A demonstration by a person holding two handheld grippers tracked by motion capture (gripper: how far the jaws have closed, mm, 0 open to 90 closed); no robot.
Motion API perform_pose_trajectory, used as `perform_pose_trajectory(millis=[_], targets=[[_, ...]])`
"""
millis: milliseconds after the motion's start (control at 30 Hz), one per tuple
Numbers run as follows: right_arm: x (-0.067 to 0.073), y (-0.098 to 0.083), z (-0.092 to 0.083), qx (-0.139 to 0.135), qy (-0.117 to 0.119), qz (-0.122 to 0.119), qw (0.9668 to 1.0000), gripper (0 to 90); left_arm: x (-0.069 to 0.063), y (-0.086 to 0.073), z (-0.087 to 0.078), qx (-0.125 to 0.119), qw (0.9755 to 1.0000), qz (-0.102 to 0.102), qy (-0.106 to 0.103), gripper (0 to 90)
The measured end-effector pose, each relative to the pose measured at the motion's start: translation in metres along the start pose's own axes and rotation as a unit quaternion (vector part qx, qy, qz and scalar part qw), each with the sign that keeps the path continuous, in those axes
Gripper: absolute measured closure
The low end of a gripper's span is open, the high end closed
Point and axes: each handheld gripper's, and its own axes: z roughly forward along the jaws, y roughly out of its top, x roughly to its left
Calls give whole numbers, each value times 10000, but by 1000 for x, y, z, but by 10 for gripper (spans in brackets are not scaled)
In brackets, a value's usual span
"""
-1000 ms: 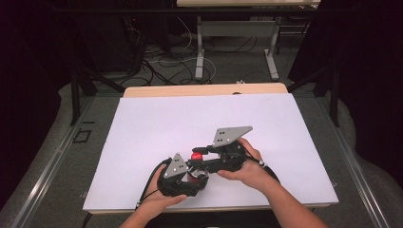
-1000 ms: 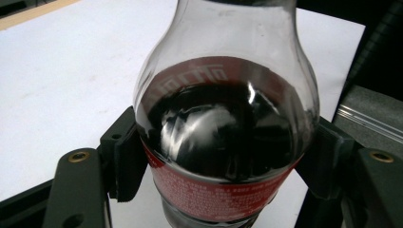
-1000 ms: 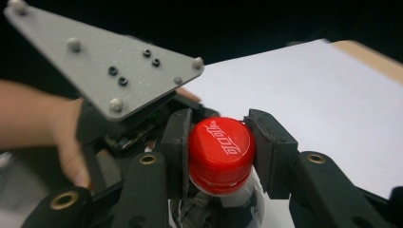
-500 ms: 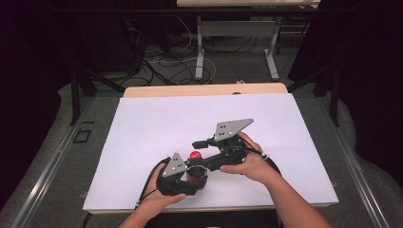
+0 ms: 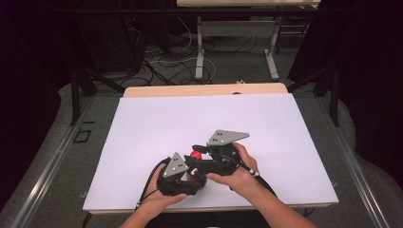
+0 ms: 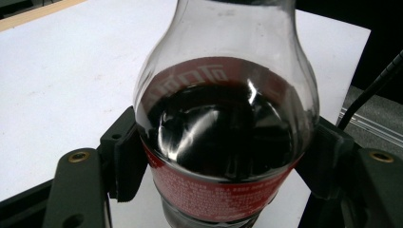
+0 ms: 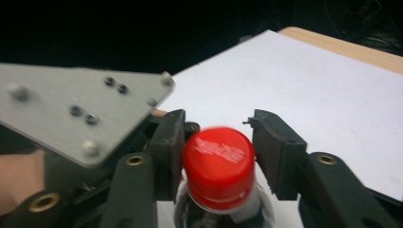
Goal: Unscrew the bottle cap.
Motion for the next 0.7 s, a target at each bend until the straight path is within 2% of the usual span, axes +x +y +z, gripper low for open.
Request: perform_pose_trajectory(millis=[133,233,300,333,400,467,533,567,633,700], targets=[[-3,-1,-1,-64,96,19,9999,599,0,0,1,-34,10000,5,50,300],[-6,-1,-3,-7,269,-194,9995,602,0,0,0,34,10000,59,-41,300],[-9,0,-3,-3,490,-514,9975,603,-1,0,0,30,10000,47,-72,300],[-11,1,-4,62,571,-594,9966,604,-2,0,0,6,10000,59,-60,300],[-14,3,-4,110,852,-1002,9912,606,-2,-1,1,-10,9999,103,-90,299],[-19,7,-4,285,1122,-1185,9862,608,-3,-1,1,-32,9998,129,-131,299],[-24,10,-4,360,1413,-1390,9795,609,-3,0,1,-60,9997,142,-184,299],[-27,13,-3,425,1594,-1512,9746,609,-4,0,1,-71,9997,143,-205,299],[-34,15,-2,446,1904,-1581,9679,610,-4,0,1,-78,9996,117,-234,299],[-39,16,0,464,2064,-1534,9653,610,-3,0,1,-36,9996,120,-253,300]])
